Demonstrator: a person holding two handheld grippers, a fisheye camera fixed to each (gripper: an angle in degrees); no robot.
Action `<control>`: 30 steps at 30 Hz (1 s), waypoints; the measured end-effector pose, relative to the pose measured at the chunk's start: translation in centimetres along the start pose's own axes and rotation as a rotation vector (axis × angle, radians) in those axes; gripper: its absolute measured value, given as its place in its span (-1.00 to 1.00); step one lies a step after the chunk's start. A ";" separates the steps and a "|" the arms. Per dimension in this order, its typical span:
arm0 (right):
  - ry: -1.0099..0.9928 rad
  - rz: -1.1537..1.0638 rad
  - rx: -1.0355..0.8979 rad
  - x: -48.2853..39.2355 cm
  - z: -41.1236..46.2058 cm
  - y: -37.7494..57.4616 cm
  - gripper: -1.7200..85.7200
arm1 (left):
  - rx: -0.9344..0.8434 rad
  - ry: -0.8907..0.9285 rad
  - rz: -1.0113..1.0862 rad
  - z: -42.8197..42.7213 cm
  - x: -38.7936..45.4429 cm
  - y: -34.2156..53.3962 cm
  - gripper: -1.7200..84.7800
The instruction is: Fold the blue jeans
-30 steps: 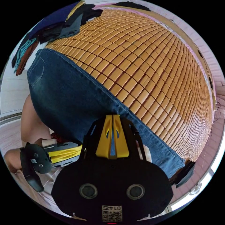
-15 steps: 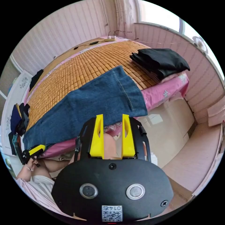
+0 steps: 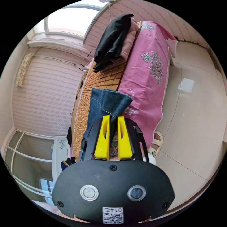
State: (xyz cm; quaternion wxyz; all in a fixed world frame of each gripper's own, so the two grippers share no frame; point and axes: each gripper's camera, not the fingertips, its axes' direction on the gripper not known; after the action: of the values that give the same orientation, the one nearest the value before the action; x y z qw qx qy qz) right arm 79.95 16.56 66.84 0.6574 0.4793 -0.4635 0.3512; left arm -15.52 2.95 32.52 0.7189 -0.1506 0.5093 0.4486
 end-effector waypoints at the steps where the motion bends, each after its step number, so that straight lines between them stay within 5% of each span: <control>1: -0.061 -0.022 0.022 0.2 -1.3 -0.6 -0.91 | 0.006 -0.046 -0.038 -1.2 -1.3 0.0 -0.98; 15: -0.324 -0.237 -0.011 -3.2 -7.4 -9.9 -0.90 | -0.158 -0.328 -0.252 -4.3 -9.4 0.6 -0.98; 22: 0.271 0.024 0.006 3.7 -8.5 -12.7 -0.57 | -0.133 -0.355 -0.278 -3.4 -9.1 1.6 -0.98; 30: 0.366 0.041 0.056 4.9 -9.4 -14.7 -0.43 | -0.164 -0.366 -0.279 -4.0 -9.0 0.7 -0.98</control>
State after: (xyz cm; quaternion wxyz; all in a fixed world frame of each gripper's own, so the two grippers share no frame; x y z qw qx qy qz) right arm 97.36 21.28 65.98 0.7099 0.4160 -0.3360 0.4583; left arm -19.18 -3.83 38.75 0.8396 -0.1936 0.3066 0.4045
